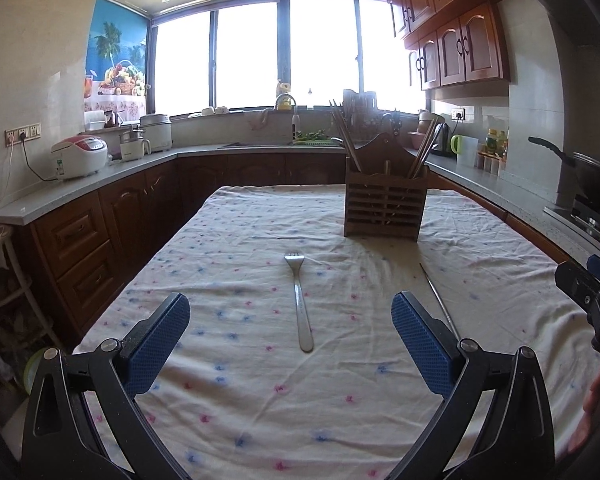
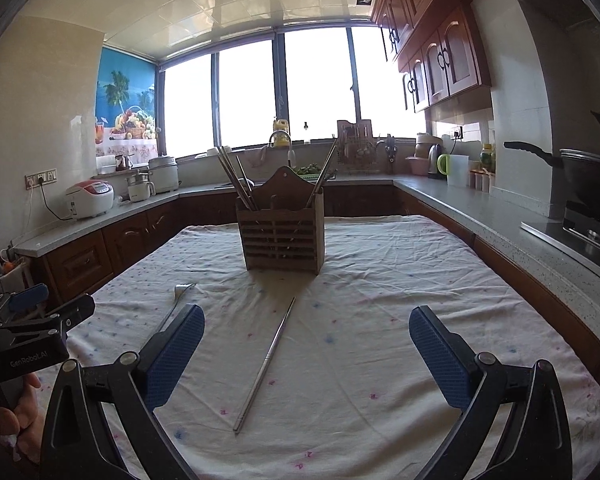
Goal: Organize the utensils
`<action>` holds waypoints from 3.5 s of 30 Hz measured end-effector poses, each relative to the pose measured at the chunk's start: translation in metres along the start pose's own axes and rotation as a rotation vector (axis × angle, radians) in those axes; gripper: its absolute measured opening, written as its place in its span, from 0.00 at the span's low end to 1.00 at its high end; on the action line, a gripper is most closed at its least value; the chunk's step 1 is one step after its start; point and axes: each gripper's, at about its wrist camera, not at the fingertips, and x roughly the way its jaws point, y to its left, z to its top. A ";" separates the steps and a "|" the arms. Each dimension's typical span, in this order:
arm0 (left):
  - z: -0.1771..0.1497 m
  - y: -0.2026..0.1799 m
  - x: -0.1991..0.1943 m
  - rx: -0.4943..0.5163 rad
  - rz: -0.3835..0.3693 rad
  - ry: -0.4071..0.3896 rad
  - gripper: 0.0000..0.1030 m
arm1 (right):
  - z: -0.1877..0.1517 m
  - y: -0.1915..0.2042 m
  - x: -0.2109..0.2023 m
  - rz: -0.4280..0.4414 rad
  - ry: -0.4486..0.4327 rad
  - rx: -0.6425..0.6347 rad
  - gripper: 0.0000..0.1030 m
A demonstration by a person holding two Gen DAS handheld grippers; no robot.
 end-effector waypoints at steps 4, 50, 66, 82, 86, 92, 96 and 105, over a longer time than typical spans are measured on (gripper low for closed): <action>-0.005 0.005 -0.002 0.001 0.040 0.006 1.00 | -0.006 -0.002 -0.004 -0.018 -0.001 0.000 1.00; -0.004 0.007 -0.018 0.012 0.032 -0.021 1.00 | -0.011 -0.006 -0.011 0.004 -0.017 0.026 1.00; -0.005 0.009 -0.019 0.007 0.026 -0.018 1.00 | -0.009 -0.005 -0.013 0.020 -0.023 0.029 1.00; -0.003 0.007 -0.017 0.007 0.021 -0.015 1.00 | -0.009 -0.005 -0.014 0.021 -0.022 0.028 1.00; -0.002 0.007 -0.016 0.005 0.018 -0.014 1.00 | -0.008 -0.004 -0.015 0.027 -0.022 0.030 1.00; -0.002 0.007 -0.015 0.001 0.018 -0.014 1.00 | -0.005 -0.001 -0.015 0.031 -0.024 0.028 1.00; -0.001 0.007 -0.014 0.000 0.014 -0.011 1.00 | -0.004 -0.002 -0.011 0.034 -0.016 0.032 1.00; 0.003 0.007 -0.010 -0.002 0.005 -0.005 1.00 | -0.001 -0.002 -0.009 0.040 -0.009 0.032 1.00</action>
